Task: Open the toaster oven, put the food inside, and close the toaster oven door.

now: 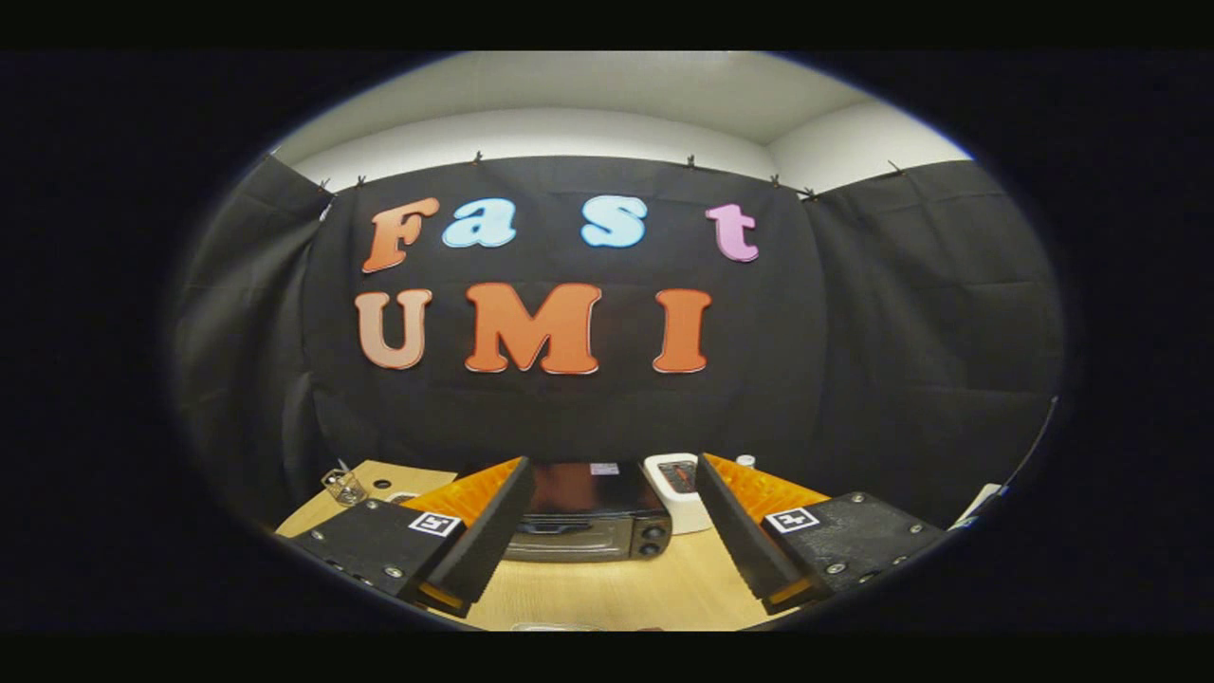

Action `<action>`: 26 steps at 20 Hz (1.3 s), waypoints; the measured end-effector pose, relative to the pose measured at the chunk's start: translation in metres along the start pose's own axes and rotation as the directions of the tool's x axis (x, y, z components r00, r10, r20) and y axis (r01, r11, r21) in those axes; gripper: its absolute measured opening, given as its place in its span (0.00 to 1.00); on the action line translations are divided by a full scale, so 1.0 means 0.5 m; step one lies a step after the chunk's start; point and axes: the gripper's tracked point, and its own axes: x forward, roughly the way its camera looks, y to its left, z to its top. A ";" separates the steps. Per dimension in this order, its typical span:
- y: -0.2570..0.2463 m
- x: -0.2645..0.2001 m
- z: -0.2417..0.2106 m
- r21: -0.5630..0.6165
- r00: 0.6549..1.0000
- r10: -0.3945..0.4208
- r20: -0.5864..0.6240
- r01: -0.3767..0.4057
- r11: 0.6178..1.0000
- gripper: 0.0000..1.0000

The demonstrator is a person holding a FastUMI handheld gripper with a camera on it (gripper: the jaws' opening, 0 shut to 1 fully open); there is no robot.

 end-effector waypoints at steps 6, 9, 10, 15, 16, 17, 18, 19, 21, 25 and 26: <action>0.087 0.147 -0.175 -0.015 0.992 0.048 -0.120 -0.050 0.999 1.00; 0.112 0.198 -0.255 -0.031 0.981 0.052 -0.185 -0.059 0.998 1.00; 0.122 0.218 -0.275 -0.032 0.977 0.059 -0.204 -0.066 0.997 1.00; 0.152 0.282 -0.336 -0.060 0.962 0.062 -0.267 -0.081 0.995 1.00; 0.161 0.291 -0.342 -0.054 0.959 0.069 -0.275 -0.087 0.995 1.00; 0.168 0.298 -0.350 -0.049 0.956 0.073 -0.284 -0.091 0.995 1.00; 0.175 0.302 -0.361 -0.047 0.951 0.078 -0.298 -0.097 0.994 1.00; 0.184 0.303 -0.375 -0.046 0.944 0.082 -0.318 -0.102 0.994 1.00; 0.196 0.300 -0.377 -0.007 0.944 0.102 -0.315 -0.109 0.994 1.00; 0.198 0.300 -0.389 0.002 0.944 0.104 -0.314 -0.109 0.994 1.00; 0.191 0.292 -0.387 0.002 0.944 0.100 -0.314 -0.105 0.995 1.00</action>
